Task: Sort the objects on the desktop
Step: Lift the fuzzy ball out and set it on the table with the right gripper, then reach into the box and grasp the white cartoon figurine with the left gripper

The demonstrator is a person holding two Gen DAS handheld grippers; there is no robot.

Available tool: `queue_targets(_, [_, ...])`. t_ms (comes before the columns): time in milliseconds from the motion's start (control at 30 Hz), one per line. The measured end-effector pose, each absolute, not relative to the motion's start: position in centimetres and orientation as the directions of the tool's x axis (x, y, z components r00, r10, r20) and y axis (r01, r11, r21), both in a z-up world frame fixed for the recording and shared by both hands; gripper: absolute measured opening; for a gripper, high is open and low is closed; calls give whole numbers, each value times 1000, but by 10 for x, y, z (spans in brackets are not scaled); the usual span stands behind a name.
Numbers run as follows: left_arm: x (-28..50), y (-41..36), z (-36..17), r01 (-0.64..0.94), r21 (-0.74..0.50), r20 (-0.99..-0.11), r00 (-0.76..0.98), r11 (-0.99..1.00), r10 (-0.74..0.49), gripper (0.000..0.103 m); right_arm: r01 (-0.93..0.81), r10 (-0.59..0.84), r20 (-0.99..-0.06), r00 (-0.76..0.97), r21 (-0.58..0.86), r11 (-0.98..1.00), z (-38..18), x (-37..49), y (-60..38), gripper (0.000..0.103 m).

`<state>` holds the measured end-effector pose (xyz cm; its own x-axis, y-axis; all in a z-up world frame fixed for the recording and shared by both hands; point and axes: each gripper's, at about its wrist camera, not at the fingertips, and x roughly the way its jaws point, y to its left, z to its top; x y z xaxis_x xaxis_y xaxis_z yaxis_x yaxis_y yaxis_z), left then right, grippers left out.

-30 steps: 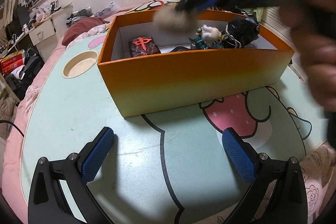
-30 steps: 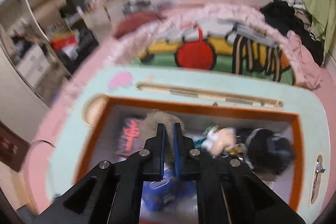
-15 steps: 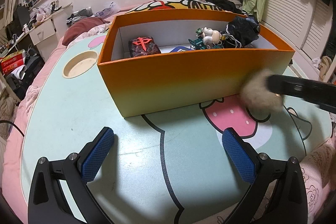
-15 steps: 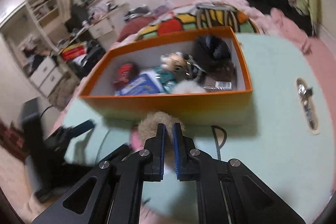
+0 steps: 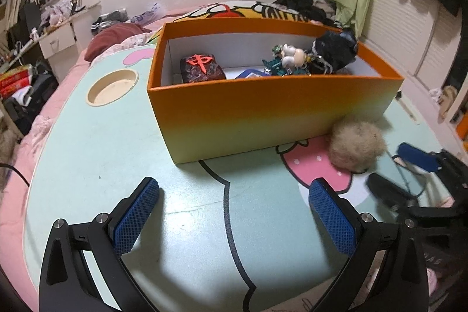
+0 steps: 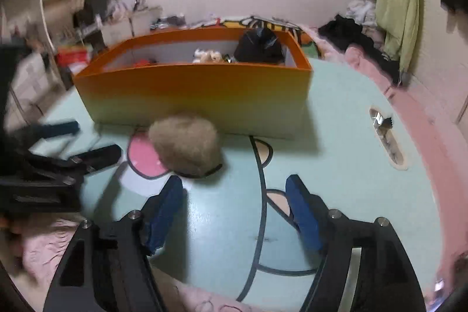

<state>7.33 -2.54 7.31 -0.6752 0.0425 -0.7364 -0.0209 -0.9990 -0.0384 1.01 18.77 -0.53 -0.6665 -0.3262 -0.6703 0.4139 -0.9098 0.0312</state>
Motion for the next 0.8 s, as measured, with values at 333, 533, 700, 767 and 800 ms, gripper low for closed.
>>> queue_targets(333, [55,-1,170,-229,9,-630,-757,-973,172,60,415,-340,-671,-659,52,-908,-4,11,191,82])
queue_targets(533, [-62,38,137,-257,-3,-852,-505,-966,137,60,416,-342,-672,-656,55,-908,-4,8,191,82])
queue_targets(700, [-91,49,120,-225,24,-850,-518,-974,99,60,417,-344,-674,-654,58,-907,-3,8,189,82])
queue_targets(767, [-94,55,119,-241,39,-847,-523,-970,96,59,417,-343,-674,-654,57,-907,-4,8,189,83])
queue_targets(800, [-94,57,118,-252,46,-851,-516,-967,94,52,417,-343,-674,-654,57,-907,-4,8,189,83])
